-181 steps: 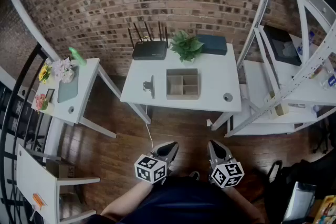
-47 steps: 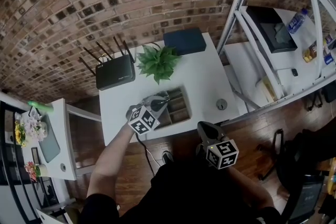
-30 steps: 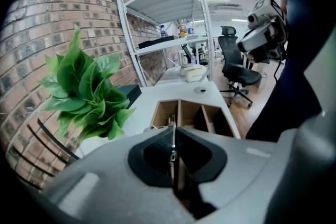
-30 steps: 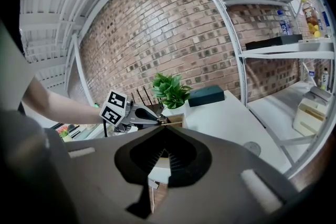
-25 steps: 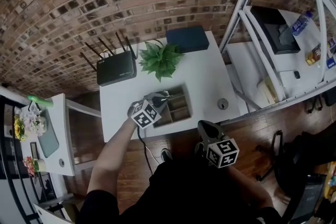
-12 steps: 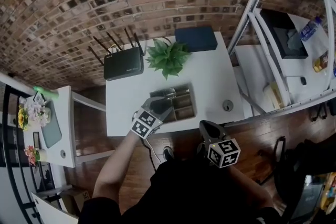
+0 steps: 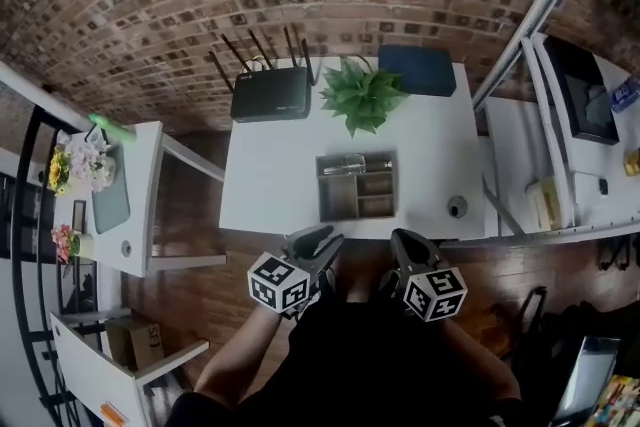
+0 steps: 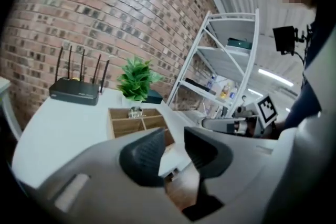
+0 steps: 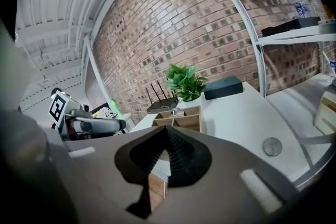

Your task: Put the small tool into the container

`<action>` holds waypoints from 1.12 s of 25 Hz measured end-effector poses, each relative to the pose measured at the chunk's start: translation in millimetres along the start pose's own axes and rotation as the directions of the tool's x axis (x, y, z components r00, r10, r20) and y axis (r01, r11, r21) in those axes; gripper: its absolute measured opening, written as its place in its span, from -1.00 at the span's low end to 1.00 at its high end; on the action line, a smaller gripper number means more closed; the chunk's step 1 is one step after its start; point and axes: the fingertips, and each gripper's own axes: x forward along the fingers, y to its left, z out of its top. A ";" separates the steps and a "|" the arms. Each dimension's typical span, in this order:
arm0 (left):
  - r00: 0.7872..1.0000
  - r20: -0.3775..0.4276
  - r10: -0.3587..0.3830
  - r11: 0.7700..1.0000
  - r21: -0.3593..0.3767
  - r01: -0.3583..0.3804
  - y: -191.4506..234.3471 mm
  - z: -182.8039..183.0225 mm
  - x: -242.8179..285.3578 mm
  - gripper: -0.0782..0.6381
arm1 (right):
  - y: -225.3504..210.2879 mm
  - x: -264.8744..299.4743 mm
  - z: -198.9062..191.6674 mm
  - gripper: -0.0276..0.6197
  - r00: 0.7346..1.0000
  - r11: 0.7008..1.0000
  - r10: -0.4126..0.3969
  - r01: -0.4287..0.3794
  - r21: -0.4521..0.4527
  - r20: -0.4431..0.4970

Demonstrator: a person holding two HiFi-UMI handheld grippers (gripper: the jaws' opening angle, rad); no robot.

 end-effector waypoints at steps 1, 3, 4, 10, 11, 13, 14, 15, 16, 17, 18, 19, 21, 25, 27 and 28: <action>1.000 0.013 0.023 0.999 -0.036 -0.022 -0.7 -3.7 -5.4 -0.48 | 1.6 0.2 -0.6 -0.88 1.000 1.000 0.011 -0.011 -0.001 -0.002; 0.997 0.038 0.073 0.990 -0.122 -0.068 0.0 -10.5 -13.7 -0.54 | 4.3 -0.1 -0.8 -0.88 1.000 1.000 0.030 -0.030 0.001 -0.003; 0.994 0.049 0.098 0.982 -0.169 -0.089 1.5 -13.2 -16.9 -0.57 | 5.3 -0.3 -0.7 -0.88 0.999 0.999 0.037 -0.037 0.005 -0.002; 0.979 0.088 0.182 0.954 -0.258 -0.154 2.7 -15.5 -31.8 -0.69 | 11.5 0.7 4.1 -0.88 0.997 0.997 0.078 -0.078 0.029 0.012; 0.978 0.093 0.185 0.954 -0.257 -0.156 2.0 -14.6 -33.4 -0.73 | 13.0 1.0 5.6 -0.88 0.996 0.996 0.085 -0.086 0.027 0.018; 0.976 0.102 0.192 0.954 -0.255 -0.161 2.0 -12.8 -35.6 -0.77 | 15.6 1.5 8.9 -0.88 0.995 0.995 0.094 -0.095 0.013 0.026; 0.974 0.104 0.199 0.954 -0.249 -0.168 2.6 -12.0 -36.3 -0.77 | 16.7 1.7 11.0 -0.88 0.995 0.995 0.096 -0.096 0.002 0.031; 0.972 0.106 0.209 0.954 -0.240 -0.179 3.4 -11.1 -36.7 -0.77 | 17.7 1.6 13.6 -0.88 0.995 0.995 0.095 -0.094 -0.015 0.037; 0.970 0.105 0.220 0.955 -0.227 -0.192 4.2 -10.1 -36.8 -0.77 | 18.7 1.2 16.7 -0.88 0.995 0.995 0.091 -0.090 -0.037 0.043; 0.968 0.105 0.229 0.956 -0.210 -0.203 4.6 -8.9 -36.7 -0.77 | 19.9 0.6 20.3 -0.88 0.995 0.994 0.087 -0.084 -0.065 0.051; 0.967 0.105 0.233 0.959 -0.192 -0.211 4.5 -7.4 -36.4 -0.77 | 21.4 -0.1 23.9 -0.88 0.995 0.992 0.084 -0.079 -0.095 0.059; 0.967 0.107 0.233 0.961 -0.177 -0.212 4.1 -5.7 -35.6 -0.77 | 23.1 -0.6 27.2 -0.88 0.994 0.990 0.084 -0.075 -0.119 0.066; 0.970 0.110 0.218 0.966 -0.165 -0.198 3.1 -2.3 -33.1 -0.77 | 25.8 -1.2 33.1 -0.88 0.993 0.987 0.084 -0.072 -0.146 0.080; 0.973 0.120 0.197 0.970 -0.166 -0.176 5.9 6.3 -27.9 -0.77 | 25.2 -3.3 43.9 -0.88 0.991 0.986 0.067 -0.049 -0.158 0.112; 0.972 0.129 0.197 0.971 -0.160 -0.176 7.8 11.2 -26.8 -0.77 | 22.7 -5.1 48.9 -0.88 0.990 0.986 0.053 -0.031 -0.162 0.133; 0.971 0.135 0.197 0.972 -0.155 -0.176 8.3 13.8 -26.3 -0.77 | 21.1 -5.6 50.8 -0.88 0.989 0.986 0.046 -0.023 -0.163 0.141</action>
